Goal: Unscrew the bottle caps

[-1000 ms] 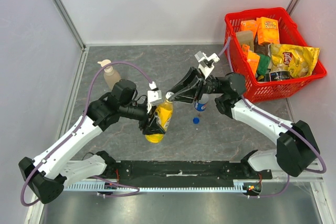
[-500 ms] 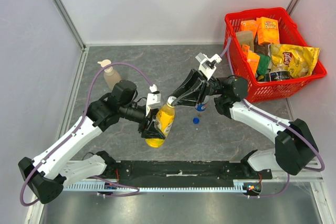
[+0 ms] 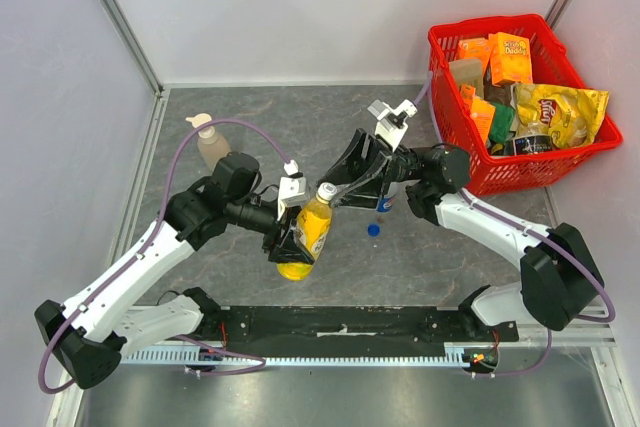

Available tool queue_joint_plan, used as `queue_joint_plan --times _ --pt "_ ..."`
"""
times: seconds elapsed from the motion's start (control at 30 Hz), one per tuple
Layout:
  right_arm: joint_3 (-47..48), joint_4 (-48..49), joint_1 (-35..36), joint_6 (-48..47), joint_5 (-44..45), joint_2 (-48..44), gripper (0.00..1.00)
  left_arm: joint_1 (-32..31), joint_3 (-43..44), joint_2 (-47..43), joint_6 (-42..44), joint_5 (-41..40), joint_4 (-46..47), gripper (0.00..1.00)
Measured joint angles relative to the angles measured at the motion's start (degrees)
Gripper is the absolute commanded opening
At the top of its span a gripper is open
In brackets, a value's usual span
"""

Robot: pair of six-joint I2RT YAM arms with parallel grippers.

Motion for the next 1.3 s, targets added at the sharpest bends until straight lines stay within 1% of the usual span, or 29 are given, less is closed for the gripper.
queue_joint_plan --times 0.2,0.33,0.47,0.6,0.77,0.9,0.97,1.03,1.13,1.3 --pt "0.0 0.0 0.0 -0.4 0.1 0.0 0.89 0.1 0.0 0.0 0.0 -0.9 0.1 0.02" --pt "0.0 0.0 0.0 -1.4 0.3 0.0 0.98 0.1 0.0 0.0 0.0 -1.2 0.1 0.02" --pt "-0.4 0.0 -1.4 -2.7 2.4 -0.9 0.98 0.1 0.0 0.0 0.0 -2.4 0.1 0.02" --pt "-2.1 0.0 -4.1 -3.7 6.5 -3.5 0.98 0.1 0.0 -0.1 0.0 -3.6 0.1 0.02" --pt "-2.5 -1.6 -5.7 -4.5 10.8 -4.4 0.98 0.1 0.0 -0.1 0.0 -6.4 0.1 0.02" --pt "-2.6 -9.0 -6.8 -7.1 14.3 -4.8 0.98 0.1 0.0 -0.1 0.0 -10.1 0.1 0.02" --pt "-2.6 -15.4 -7.2 -9.9 16.5 -5.6 0.98 0.1 -0.1 0.0 0.0 -11.9 0.2 0.02" --pt "-2.3 -25.0 -7.4 -13.8 19.7 -7.3 0.98 0.1 -0.3 0.0 -0.1 -14.2 0.4 0.02" --pt "-1.1 -36.4 -7.4 -18.5 24.4 -9.1 0.98 0.1 -0.8 0.2 -0.1 -17.1 0.6 0.02" --pt "0.8 -48.9 -7.4 -23.3 31.0 -10.8 0.98 0.1 -0.8 1.2 -0.5 -21.9 1.1 0.02"
